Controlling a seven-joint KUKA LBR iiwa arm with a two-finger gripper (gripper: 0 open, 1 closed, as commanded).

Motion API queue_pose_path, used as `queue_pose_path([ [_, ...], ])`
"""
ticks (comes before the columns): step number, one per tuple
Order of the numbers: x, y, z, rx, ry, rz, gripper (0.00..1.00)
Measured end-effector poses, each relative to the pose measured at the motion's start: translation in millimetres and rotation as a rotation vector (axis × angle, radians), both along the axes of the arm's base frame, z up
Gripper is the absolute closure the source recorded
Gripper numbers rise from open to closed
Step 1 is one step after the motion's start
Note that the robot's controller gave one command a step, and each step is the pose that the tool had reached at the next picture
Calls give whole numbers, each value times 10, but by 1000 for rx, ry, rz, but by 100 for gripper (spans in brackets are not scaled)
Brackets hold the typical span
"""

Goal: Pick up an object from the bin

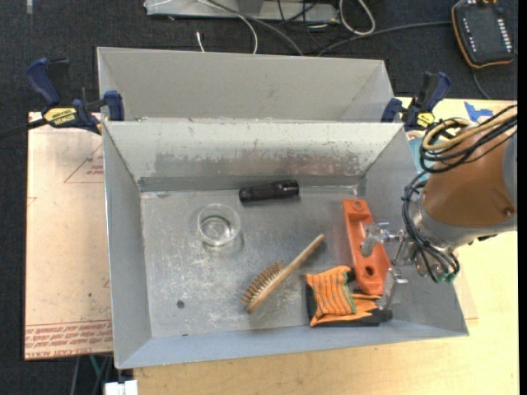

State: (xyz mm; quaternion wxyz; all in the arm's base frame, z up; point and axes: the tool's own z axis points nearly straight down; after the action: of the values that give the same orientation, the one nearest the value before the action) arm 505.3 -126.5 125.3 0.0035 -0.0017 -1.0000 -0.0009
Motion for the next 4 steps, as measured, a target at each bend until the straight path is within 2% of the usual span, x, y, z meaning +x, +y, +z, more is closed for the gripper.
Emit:
queue_pose_path([
  [1,20,7,45,-1,-7,4,0],
  [2,-56,243,-539,-1,-15,94,0],
  [3,-139,157,-532,-5,-30,-68,0],
  [4,-38,243,-527,-2,-22,87,0],
])
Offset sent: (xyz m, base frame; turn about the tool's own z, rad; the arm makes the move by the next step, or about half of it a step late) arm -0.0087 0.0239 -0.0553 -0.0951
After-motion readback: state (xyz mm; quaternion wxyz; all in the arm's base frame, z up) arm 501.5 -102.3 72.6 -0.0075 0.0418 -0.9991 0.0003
